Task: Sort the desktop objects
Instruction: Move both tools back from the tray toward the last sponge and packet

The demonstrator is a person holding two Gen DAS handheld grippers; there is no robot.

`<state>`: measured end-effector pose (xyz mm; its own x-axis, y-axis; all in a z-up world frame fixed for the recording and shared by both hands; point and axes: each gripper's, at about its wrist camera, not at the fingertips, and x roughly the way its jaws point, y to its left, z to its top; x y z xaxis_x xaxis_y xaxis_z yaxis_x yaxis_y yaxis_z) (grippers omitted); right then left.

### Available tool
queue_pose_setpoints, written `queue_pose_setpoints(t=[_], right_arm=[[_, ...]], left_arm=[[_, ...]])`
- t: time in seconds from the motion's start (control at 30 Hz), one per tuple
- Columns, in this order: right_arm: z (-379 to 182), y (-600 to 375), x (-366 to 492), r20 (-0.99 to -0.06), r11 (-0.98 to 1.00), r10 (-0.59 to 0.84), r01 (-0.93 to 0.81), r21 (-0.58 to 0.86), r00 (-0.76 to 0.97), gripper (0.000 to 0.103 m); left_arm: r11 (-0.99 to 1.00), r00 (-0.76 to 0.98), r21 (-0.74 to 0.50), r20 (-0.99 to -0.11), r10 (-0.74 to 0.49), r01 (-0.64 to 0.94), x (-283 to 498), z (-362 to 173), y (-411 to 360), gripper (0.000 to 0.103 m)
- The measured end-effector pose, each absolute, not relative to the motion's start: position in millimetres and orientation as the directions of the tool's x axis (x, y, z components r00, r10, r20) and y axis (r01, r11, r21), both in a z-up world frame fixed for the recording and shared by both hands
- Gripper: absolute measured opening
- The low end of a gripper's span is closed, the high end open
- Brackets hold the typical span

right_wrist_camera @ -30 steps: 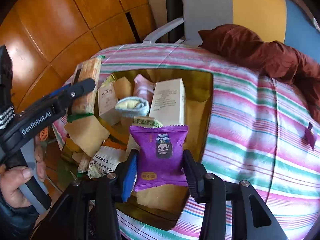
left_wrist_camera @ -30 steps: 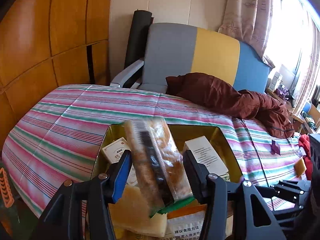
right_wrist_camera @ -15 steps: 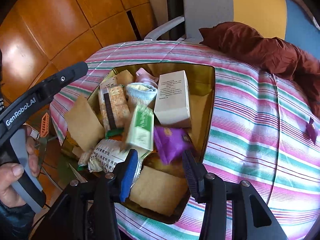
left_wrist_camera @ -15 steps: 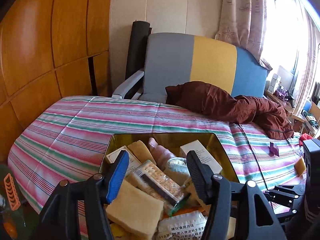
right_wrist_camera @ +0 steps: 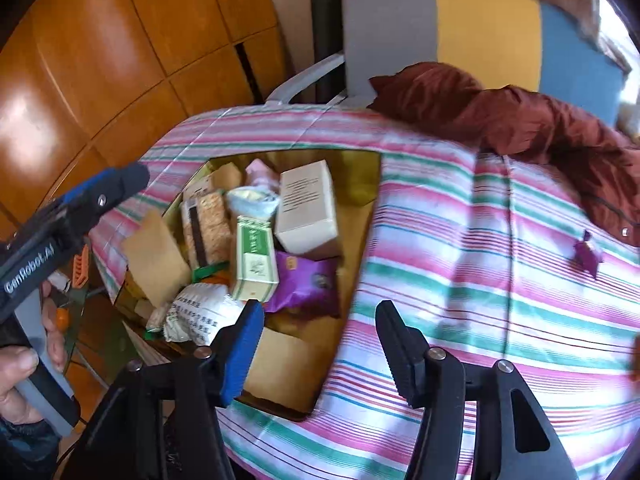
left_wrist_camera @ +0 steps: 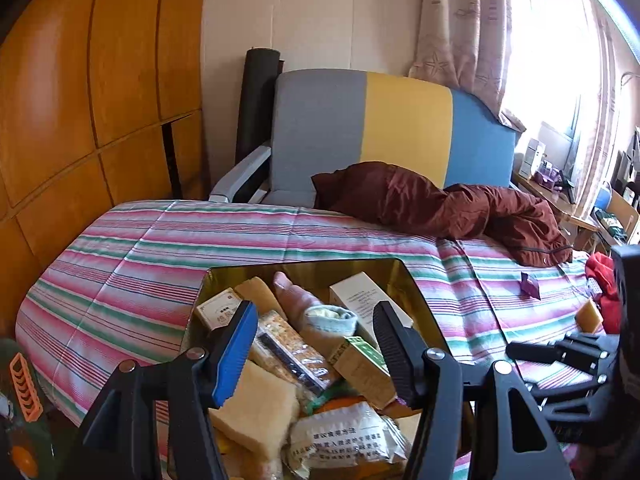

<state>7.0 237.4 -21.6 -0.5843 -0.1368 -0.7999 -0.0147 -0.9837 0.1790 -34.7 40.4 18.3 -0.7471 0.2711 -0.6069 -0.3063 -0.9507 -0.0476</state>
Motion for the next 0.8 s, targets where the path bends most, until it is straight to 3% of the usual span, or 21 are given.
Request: queue_pose_setpoints(t=[0.2,0.8], right_arm=[[-10.8,272.1,20.7,-0.795,-0.985,-0.064,-0.088,0.146,-0.603,0.067],[15.3,417.9,74.6,-0.795,-0.903,0.172,-0.416,0.109,-0.581,0.074]], left_arm=[[-0.941,-0.738,-0.04,-0.609,0.291,-0.337,-28.4,20.8,54.9,0.061],[-0.873,-0.669,-0.01,-0.638,0.381,-0.488,-10.2,15.2,126.1,0.061]])
